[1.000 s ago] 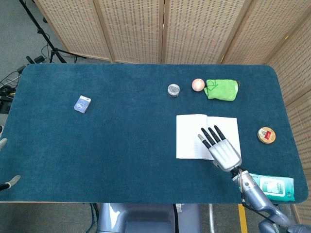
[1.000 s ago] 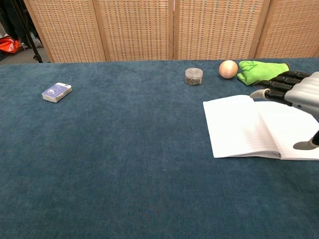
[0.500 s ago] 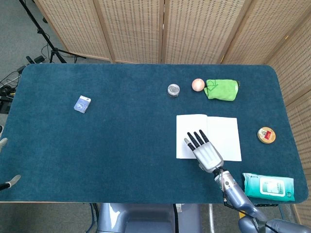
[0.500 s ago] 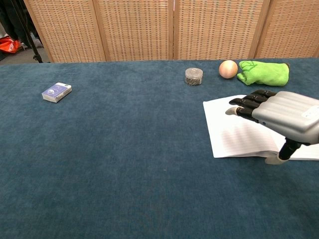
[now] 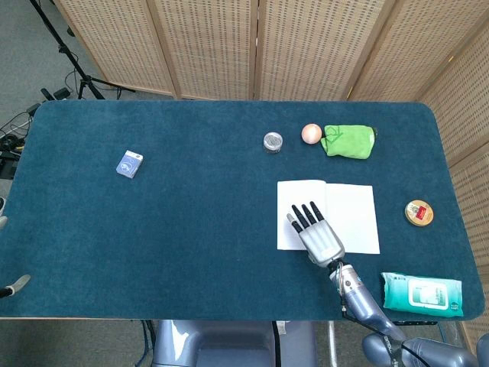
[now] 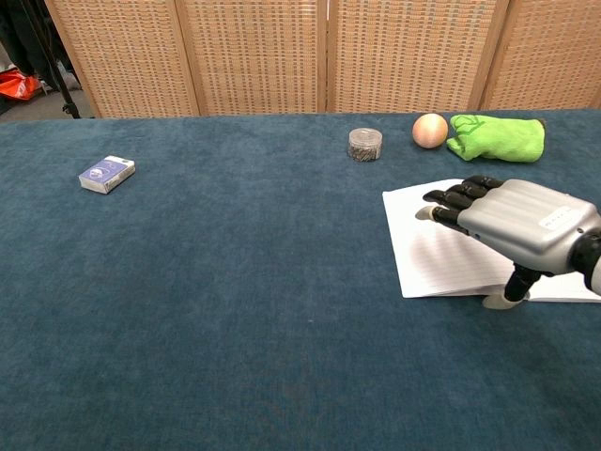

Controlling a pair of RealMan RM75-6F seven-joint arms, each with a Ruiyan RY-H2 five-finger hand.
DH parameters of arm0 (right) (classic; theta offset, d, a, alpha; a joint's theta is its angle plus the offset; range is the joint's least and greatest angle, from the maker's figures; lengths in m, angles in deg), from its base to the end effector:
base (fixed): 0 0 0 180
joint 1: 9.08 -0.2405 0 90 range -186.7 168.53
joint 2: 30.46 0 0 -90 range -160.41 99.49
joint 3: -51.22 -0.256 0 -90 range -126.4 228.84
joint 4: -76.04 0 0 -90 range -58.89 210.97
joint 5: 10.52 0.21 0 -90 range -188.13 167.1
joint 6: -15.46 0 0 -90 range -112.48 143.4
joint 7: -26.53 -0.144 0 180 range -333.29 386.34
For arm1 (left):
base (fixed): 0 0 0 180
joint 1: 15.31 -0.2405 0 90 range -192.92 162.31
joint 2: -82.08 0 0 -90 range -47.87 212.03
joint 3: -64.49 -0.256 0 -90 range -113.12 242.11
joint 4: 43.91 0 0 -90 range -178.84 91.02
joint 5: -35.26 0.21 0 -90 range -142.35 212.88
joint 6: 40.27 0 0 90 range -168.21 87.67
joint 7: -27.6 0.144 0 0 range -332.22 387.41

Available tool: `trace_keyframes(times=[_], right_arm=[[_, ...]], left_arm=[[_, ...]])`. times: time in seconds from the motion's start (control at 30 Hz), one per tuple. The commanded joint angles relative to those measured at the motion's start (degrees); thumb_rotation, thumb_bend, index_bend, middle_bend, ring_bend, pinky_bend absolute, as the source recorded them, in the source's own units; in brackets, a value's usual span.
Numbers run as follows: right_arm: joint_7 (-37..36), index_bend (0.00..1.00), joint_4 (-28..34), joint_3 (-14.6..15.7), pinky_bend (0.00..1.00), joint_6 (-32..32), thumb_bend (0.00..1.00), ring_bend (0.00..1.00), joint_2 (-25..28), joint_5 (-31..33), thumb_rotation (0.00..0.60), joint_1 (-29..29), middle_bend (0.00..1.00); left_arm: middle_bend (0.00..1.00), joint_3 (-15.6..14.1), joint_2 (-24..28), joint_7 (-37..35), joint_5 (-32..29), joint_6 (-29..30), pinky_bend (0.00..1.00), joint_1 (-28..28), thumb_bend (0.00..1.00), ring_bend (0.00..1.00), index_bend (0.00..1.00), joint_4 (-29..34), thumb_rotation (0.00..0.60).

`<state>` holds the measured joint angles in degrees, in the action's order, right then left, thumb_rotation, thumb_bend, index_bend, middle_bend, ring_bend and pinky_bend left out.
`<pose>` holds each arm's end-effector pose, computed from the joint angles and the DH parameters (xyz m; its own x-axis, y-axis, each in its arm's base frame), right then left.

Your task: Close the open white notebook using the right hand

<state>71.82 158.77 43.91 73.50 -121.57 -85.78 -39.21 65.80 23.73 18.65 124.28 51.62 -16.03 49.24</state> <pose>-0.1982 -0.2917 -0.0284 0.8001 -0.0799 0.5945 -0.5642 -0.4369 0.7006 -0.3181 0.1446 0.1985 0.3350 -0.0534 0.9407 0.9422 0.0188 -0.3345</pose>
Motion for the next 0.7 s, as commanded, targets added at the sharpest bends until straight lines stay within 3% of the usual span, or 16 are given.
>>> trace_keyframes(times=[0.03, 0.53, 0.63, 0.7], right_arm=[[1.5, 0.00, -0.9, 0.1, 0.00, 0.3, 0.19, 0.00, -1.1, 1.1, 0.600, -0.6, 0.00], [5.3, 0.00, -4.0, 0.3, 0.00, 1.4, 0.20, 0.00, -4.2, 4.9, 0.600, -2.3, 0.00], [5.3, 0.00, -4.2, 0.6, 0.00, 1.6, 0.24, 0.00, -4.4, 5.3, 0.600, -2.5, 0.00], [4.9, 0.00, -4.6, 0.9, 0.00, 1.8, 0.32, 0.00, -4.6, 5.1, 0.600, -2.6, 0.00]], left_arm=[[0.00, 0.1, 0.1, -0.3, -0.1, 0.1, 0.00, 0.0, 0.00, 0.00, 0.00, -0.1, 0.600], [0.00, 0.2, 0.6, -1.9, -0.3, 0.1, 0.00, -0.1, 0.00, 0.00, 0.00, -0.3, 0.600], [0.00, 0.1, 0.6, -1.8, -0.1, 0.0, 0.00, 0.0, 0.00, 0.00, 0.00, -0.3, 0.600], [0.00, 0.1, 0.5, -1.8, -0.1, 0.0, 0.00, 0.0, 0.00, 0.00, 0.00, -0.3, 0.600]])
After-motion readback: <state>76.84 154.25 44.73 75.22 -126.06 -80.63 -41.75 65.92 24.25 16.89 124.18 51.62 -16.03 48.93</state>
